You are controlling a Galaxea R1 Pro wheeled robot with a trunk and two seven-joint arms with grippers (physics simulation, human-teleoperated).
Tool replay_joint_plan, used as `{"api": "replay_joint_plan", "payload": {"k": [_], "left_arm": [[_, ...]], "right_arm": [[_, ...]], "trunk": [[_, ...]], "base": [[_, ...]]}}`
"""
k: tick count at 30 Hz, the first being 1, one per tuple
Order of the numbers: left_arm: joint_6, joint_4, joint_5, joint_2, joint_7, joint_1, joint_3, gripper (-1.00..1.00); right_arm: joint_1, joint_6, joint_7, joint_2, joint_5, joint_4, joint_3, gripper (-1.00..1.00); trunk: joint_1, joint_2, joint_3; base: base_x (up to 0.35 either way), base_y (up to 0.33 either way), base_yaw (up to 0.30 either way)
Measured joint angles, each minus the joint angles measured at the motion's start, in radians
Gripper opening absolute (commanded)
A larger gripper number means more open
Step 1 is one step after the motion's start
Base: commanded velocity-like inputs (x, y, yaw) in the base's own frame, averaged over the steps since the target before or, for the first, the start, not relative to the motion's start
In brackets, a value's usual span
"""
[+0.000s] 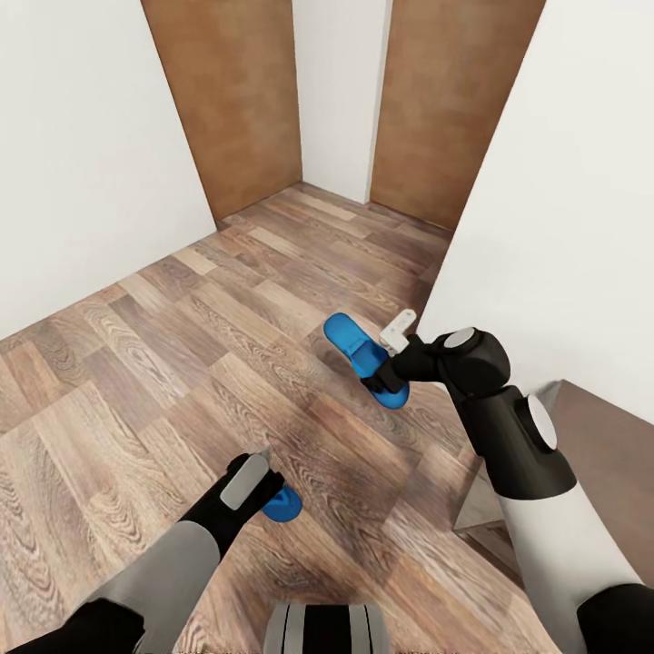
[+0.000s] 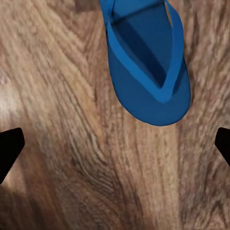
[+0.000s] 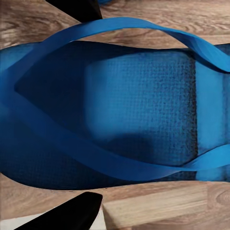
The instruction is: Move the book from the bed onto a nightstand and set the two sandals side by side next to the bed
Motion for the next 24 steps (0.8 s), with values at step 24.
{"api": "replay_joint_plan", "payload": {"k": [24], "left_arm": [[-0.009,-0.001,-0.010,0.066,-0.102,-0.062,0.069,1.00]], "right_arm": [[0.013,0.000,0.001,0.000,0.004,0.000,0.000,-1.00]], "trunk": [[0.005,-0.003,-0.047]], "base": [[0.032,-0.024,0.000]]}}
